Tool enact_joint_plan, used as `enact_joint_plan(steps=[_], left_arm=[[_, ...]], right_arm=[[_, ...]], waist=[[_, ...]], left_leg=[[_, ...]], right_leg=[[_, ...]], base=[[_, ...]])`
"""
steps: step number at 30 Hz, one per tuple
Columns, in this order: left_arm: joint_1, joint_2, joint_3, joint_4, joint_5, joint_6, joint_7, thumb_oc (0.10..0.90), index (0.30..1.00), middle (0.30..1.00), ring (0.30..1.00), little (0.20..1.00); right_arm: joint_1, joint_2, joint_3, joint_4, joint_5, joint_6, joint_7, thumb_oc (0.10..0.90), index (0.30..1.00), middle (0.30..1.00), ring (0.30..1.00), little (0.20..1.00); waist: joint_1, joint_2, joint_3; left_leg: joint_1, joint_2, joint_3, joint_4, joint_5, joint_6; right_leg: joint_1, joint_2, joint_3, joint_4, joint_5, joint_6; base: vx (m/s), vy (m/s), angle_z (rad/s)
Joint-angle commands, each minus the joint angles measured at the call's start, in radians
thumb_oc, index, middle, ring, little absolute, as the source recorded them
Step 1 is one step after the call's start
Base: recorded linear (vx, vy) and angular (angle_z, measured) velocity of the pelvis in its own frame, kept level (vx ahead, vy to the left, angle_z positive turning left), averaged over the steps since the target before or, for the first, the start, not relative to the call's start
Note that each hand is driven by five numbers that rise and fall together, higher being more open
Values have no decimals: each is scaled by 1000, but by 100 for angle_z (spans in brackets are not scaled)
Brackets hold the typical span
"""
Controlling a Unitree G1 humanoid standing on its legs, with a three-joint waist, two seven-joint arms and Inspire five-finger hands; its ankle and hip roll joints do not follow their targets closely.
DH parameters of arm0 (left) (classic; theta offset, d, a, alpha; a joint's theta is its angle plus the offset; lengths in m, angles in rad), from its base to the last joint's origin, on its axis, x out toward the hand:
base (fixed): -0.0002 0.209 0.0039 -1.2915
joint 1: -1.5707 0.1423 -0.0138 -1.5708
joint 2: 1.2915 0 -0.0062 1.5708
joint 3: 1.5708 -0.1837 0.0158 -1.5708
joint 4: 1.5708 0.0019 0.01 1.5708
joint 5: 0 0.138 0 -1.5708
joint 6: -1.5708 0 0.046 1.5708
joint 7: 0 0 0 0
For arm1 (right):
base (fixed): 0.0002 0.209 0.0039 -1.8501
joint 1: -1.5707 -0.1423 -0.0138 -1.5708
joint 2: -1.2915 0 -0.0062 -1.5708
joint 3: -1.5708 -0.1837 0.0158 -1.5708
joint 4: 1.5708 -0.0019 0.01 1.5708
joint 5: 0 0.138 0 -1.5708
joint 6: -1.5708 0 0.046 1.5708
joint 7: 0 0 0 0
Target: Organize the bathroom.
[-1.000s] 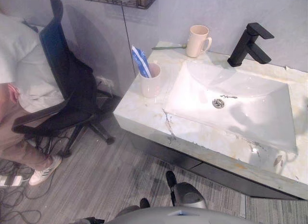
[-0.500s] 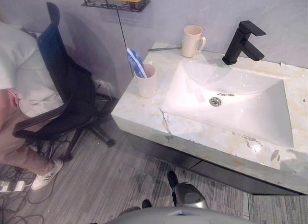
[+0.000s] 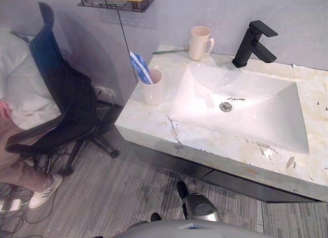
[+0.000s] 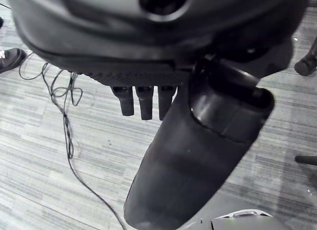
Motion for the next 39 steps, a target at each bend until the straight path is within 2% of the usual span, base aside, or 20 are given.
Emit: enact_joint_plan(steps=[1,10,15,17,19,22,25,29,31,32,34,35,39], left_arm=[[24,74,8,52,-8,21,12,800,900,900,900,900],[24,72,14,52,-13,24,14,800,900,900,900,900],[25,69,16,44,-21,22,19,800,900,900,900,900],[19,68,18,39,-26,23,20,800,900,900,900,900],[18,68,19,38,-26,23,20,800,900,900,900,900],[13,63,25,35,-26,16,17,800,900,900,900,900],[7,59,26,36,-30,17,18,800,900,900,900,900],[6,54,31,36,-31,13,14,800,900,900,900,900],[4,51,32,36,-27,12,14,800,900,900,900,900],[2,45,29,35,-23,8,13,800,900,900,900,900],[0,44,29,37,-22,3,12,800,900,900,900,900],[-6,42,27,38,-22,1,10,800,900,900,900,900],[-27,24,20,27,-17,-9,10,800,900,900,900,900]], right_arm=[[18,-67,-40,3,-7,-131,1,800,900,900,900,900],[67,-36,-90,52,83,-161,12,800,900,900,900,900],[90,-4,-90,79,119,-125,43,800,900,900,900,900],[97,24,-82,108,150,-88,69,800,900,900,900,900],[98,30,-77,113,157,-84,75,800,900,900,900,900],[96,103,-23,166,211,-28,112,800,900,900,900,900],[95,159,15,202,236,-41,130,800,900,900,900,900],[100,236,63,269,256,-27,189,800,900,900,900,900],[100,267,98,316,266,9,257,800,900,900,900,900],[93,295,142,355,277,58,343,800,900,900,900,900],[83,309,181,380,283,100,395,800,900,900,900,900],[81,322,210,405,279,172,462,800,900,900,900,900],[48,405,363,454,267,249,599,800,900,900,900,900]], waist=[[15,-66,-49],[-4,-67,-53],[-10,-66,-55],[-13,-64,-54],[-13,-63,-54],[-14,-54,-50],[-13,-49,-48],[-11,-38,-42],[-8,-35,-40],[-1,-31,-38],[1,-31,-38],[4,-31,-37],[15,-30,-32]], left_leg=[[-61,38,2,128,-98,4],[-64,39,19,131,-101,7],[-69,39,27,134,-103,9],[-73,38,30,135,-104,10],[-73,37,30,135,-103,11],[-76,34,30,134,-101,15],[-78,32,30,134,-99,16],[-75,27,31,130,-95,18],[-74,25,29,128,-94,18],[-74,22,27,126,-92,18],[-74,20,24,125,-91,18],[-76,17,20,126,-91,18],[-82,10,12,132,-90,19]], right_leg=[[-89,-79,39,55,-19,103],[-97,-70,50,53,-14,102],[-104,-67,53,54,-12,103],[-108,-66,55,54,-10,103],[-109,-65,56,54,-10,103],[-111,-64,58,54,-10,100],[-112,-66,56,53,-9,99],[-111,-70,53,51,-6,100],[-109,-72,51,48,-5,100],[-107,-75,49,46,-5,100],[-105,-76,47,44,-6,99],[-105,-78,45,43,-6,99],[-102,-86,40,37,-3,96]], base=[[0,0,0],[-5,1,-6],[-17,4,-5],[-14,6,-2],[-16,8,-3],[-32,24,-4],[-25,24,-4],[-18,35,0],[-28,39,0],[-33,32,0],[-16,15,0],[-34,19,-1],[-76,40,1]])
